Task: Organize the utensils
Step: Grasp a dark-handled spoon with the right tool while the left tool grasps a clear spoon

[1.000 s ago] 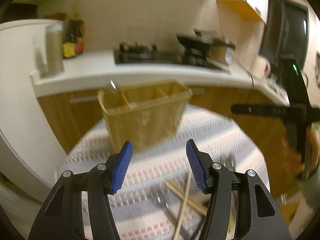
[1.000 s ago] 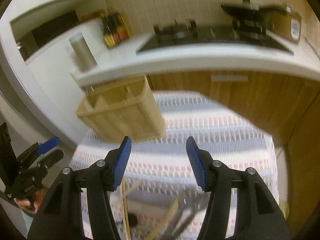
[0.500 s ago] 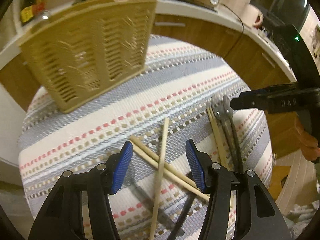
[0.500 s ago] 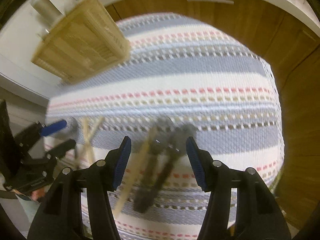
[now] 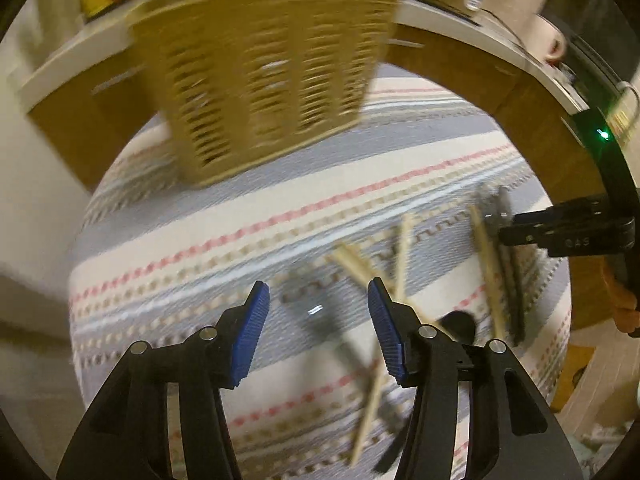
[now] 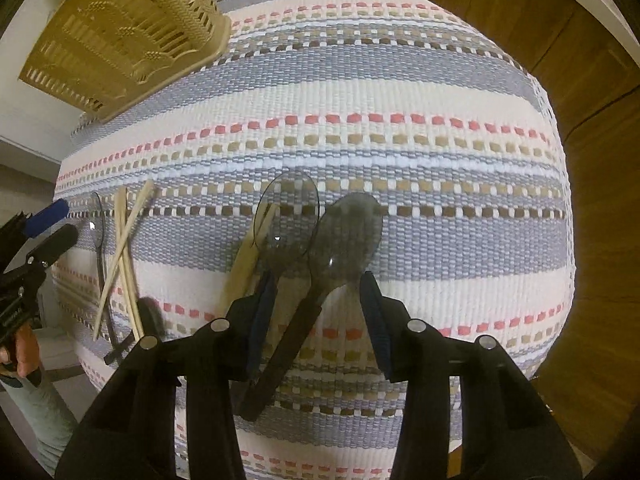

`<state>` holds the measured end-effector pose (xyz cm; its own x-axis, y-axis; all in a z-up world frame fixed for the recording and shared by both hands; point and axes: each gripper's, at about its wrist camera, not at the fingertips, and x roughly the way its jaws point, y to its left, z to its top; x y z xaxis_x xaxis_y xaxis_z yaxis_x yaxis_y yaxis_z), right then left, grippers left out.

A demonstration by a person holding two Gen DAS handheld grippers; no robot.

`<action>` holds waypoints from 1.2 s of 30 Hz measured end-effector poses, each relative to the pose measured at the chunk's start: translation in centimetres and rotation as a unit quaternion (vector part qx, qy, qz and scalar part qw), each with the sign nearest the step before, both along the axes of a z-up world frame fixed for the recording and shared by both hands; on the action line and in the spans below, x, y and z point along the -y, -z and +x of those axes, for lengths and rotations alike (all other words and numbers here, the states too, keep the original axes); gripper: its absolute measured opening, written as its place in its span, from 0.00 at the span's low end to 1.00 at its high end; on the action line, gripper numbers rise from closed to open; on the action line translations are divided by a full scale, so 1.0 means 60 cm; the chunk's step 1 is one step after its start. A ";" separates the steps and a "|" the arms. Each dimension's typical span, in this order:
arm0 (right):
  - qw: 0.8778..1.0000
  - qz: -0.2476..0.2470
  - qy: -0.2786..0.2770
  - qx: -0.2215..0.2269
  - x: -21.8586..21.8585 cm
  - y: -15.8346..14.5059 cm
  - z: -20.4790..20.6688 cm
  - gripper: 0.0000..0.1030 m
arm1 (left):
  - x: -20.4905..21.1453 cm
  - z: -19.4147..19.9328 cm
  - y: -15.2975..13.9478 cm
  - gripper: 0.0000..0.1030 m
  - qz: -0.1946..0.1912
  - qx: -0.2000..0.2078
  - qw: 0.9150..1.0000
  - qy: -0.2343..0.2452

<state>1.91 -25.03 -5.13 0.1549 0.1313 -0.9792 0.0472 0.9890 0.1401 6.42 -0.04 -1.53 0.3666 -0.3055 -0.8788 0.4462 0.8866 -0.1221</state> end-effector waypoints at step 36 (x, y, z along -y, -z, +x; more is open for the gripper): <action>0.998 -0.037 -0.046 -0.028 -0.024 -0.004 0.089 0.40 | 0.085 0.075 0.046 0.43 0.069 0.001 0.998 -0.012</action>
<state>7.25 -23.57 -4.91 0.0909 0.0690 -0.9935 -0.0383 0.9971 0.0658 10.93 -5.14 -4.31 0.3741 -0.1725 -0.9112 0.4253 0.9051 0.0033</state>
